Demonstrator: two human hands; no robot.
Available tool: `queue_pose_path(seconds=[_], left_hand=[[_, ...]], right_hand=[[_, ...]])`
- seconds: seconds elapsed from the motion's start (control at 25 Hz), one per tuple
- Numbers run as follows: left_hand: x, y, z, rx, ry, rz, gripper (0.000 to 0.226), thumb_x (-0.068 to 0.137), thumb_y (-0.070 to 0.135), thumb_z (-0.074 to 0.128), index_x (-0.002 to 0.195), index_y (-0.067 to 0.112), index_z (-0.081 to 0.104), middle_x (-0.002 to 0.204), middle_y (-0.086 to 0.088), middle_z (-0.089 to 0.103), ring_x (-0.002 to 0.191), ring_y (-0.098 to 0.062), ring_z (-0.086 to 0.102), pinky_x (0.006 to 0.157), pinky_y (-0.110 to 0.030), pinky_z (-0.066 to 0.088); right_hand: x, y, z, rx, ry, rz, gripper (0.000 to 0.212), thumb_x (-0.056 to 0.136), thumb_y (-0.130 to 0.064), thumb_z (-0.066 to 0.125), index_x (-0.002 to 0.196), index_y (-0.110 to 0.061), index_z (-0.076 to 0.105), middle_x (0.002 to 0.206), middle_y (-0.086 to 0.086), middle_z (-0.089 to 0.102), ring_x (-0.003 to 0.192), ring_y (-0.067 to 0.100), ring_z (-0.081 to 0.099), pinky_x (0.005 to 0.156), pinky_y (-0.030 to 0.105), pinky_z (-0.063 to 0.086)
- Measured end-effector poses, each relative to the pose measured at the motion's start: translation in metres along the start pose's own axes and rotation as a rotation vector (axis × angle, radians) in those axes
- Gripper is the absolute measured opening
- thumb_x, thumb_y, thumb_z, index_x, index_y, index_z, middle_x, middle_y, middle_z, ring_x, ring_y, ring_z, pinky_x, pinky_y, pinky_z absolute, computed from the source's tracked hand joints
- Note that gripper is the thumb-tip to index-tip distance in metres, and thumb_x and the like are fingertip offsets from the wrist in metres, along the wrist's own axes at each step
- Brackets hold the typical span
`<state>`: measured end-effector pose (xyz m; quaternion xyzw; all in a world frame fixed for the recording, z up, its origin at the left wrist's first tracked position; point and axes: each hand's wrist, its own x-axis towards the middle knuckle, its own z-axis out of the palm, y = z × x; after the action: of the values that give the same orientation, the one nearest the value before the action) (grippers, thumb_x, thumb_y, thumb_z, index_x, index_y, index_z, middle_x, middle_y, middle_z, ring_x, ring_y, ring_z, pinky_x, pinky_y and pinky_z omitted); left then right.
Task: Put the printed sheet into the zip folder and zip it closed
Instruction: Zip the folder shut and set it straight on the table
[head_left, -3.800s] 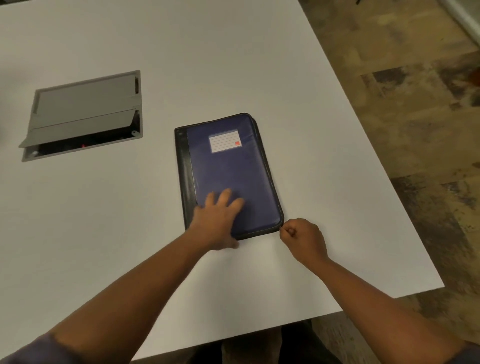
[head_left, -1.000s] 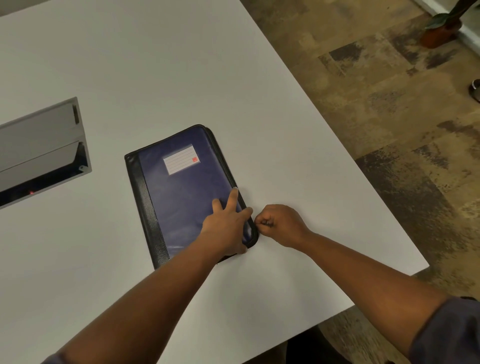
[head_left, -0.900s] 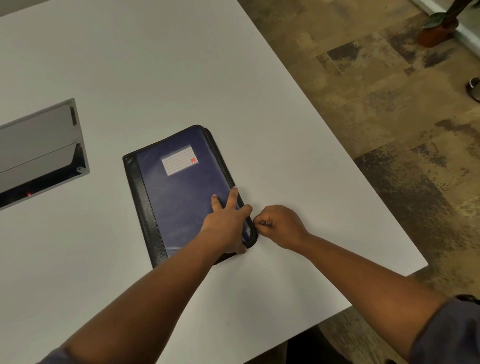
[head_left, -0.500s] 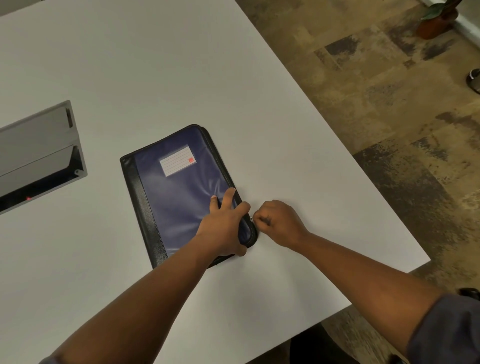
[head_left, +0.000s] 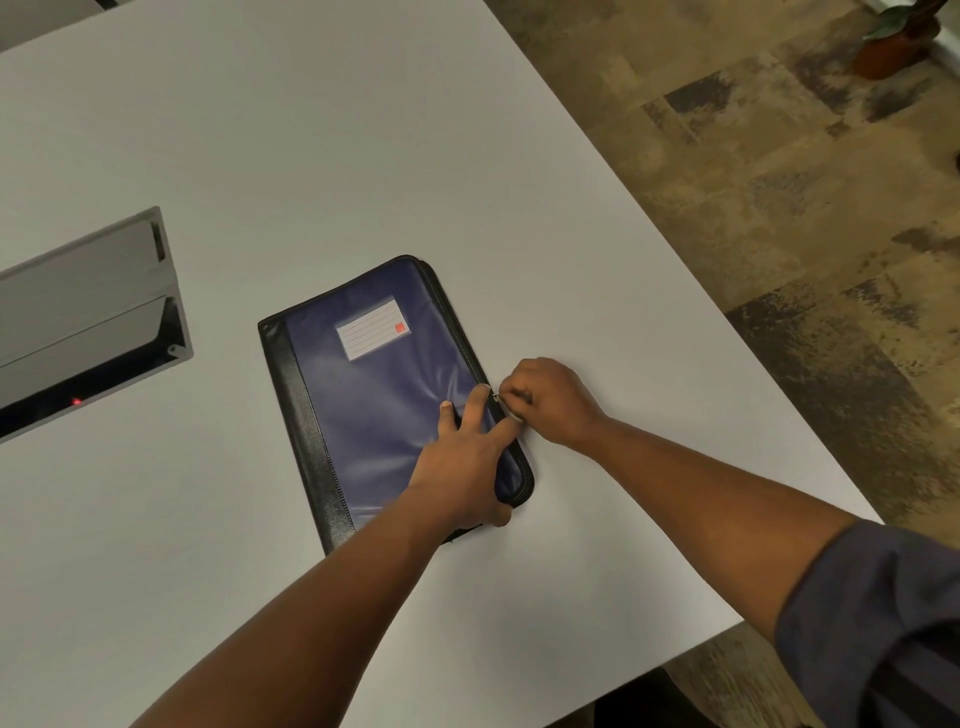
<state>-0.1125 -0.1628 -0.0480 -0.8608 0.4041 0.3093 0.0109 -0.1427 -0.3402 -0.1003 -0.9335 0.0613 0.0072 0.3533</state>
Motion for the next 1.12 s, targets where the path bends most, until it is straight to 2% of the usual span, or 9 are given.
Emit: queue_pose_path(seconds=[0.24, 0.4, 0.52, 0.6, 0.68, 0.84, 0.96, 1.04, 1.12], left_hand=[[0.002, -0.004, 0.0, 0.029, 0.017, 0.006, 0.1, 0.068, 0.06, 0.078, 0.149, 0.043, 0.021, 0.164, 0.008, -0.001, 0.149, -0.046, 0.01, 0.095, -0.056, 0.052], [0.024, -0.016, -0.024, -0.124, 0.211, -0.165, 0.073, 0.084, 0.064, 0.058, 0.145, 0.034, 0.032, 0.154, -0.001, 0.028, 0.138, -0.035, 0.031, 0.094, -0.052, 0.049], [0.056, -0.034, -0.048, -0.249, 0.253, -0.45, 0.088, 0.083, 0.073, 0.055, 0.152, 0.031, 0.021, 0.164, -0.007, 0.012, 0.147, -0.045, 0.012, 0.104, -0.062, 0.039], [0.073, -0.047, -0.059, -0.315, 0.177, -0.592, 0.11, 0.073, 0.082, 0.056, 0.156, 0.031, 0.008, 0.166, -0.012, -0.002, 0.148, -0.053, 0.003, 0.11, -0.068, 0.028], [0.085, -0.055, -0.062, -0.351, 0.096, -0.669, 0.128, 0.063, 0.089, 0.059, 0.158, 0.029, -0.002, 0.166, -0.018, -0.007, 0.147, -0.057, 0.002, 0.112, -0.07, 0.02], [0.095, -0.052, -0.057, -0.385, 0.069, -0.715, 0.137, 0.057, 0.083, 0.067, 0.157, 0.031, -0.01, 0.165, -0.018, -0.016, 0.145, -0.061, -0.008, 0.111, -0.073, 0.015], [0.097, -0.049, -0.057, -0.441, 0.077, -0.716, 0.137, 0.055, 0.08, 0.066, 0.156, 0.031, -0.013, 0.165, -0.017, -0.019, 0.143, -0.062, -0.015, 0.11, -0.075, 0.012], [0.097, -0.049, -0.058, -0.468, 0.08, -0.708, 0.137, 0.055, 0.079, 0.065, 0.156, 0.03, -0.013, 0.165, -0.017, -0.019, 0.143, -0.061, -0.018, 0.11, -0.075, 0.01], [0.097, -0.051, -0.059, -0.512, 0.094, -0.699, 0.135, 0.057, 0.077, 0.067, 0.157, 0.031, -0.011, 0.166, -0.015, -0.018, 0.143, -0.06, -0.019, 0.11, -0.076, 0.014]], right_hand=[[0.009, -0.002, -0.003, 0.055, -0.052, 0.058, 0.01, 0.089, -0.013, 0.065, 0.083, -0.013, 0.073, 0.085, 0.003, 0.066, 0.075, 0.019, 0.061, 0.069, 0.04, 0.054], [0.01, -0.001, -0.009, 0.119, -0.105, 0.124, 0.008, 0.088, -0.013, 0.07, 0.09, -0.015, 0.077, 0.083, -0.002, 0.066, 0.075, 0.016, 0.062, 0.071, 0.03, 0.05], [0.008, -0.002, -0.008, 0.134, -0.119, 0.152, 0.007, 0.088, -0.016, 0.071, 0.09, -0.016, 0.077, 0.086, -0.001, 0.069, 0.077, 0.016, 0.064, 0.072, 0.031, 0.052], [0.008, -0.003, -0.007, 0.147, -0.114, 0.195, 0.007, 0.087, -0.019, 0.07, 0.084, -0.021, 0.076, 0.083, -0.004, 0.067, 0.074, 0.013, 0.063, 0.071, 0.033, 0.054], [0.008, -0.004, -0.005, 0.136, -0.105, 0.212, 0.01, 0.085, -0.02, 0.068, 0.077, -0.025, 0.073, 0.077, -0.008, 0.065, 0.07, 0.01, 0.061, 0.066, 0.032, 0.053], [0.007, -0.007, -0.002, 0.12, -0.084, 0.214, 0.016, 0.084, -0.023, 0.065, 0.068, -0.027, 0.068, 0.065, -0.007, 0.063, 0.065, 0.009, 0.059, 0.057, 0.026, 0.046], [0.007, -0.008, 0.0, 0.078, -0.08, 0.176, 0.025, 0.085, -0.025, 0.061, 0.06, -0.026, 0.058, 0.056, -0.006, 0.053, 0.06, 0.014, 0.054, 0.052, 0.028, 0.042], [0.005, -0.007, 0.001, 0.063, -0.057, 0.137, 0.026, 0.084, -0.022, 0.059, 0.059, -0.021, 0.054, 0.056, -0.004, 0.05, 0.06, 0.016, 0.051, 0.052, 0.03, 0.042], [0.005, -0.005, 0.001, 0.057, -0.027, 0.107, 0.022, 0.084, -0.019, 0.061, 0.063, -0.021, 0.061, 0.063, -0.007, 0.054, 0.064, 0.013, 0.051, 0.056, 0.032, 0.045]])
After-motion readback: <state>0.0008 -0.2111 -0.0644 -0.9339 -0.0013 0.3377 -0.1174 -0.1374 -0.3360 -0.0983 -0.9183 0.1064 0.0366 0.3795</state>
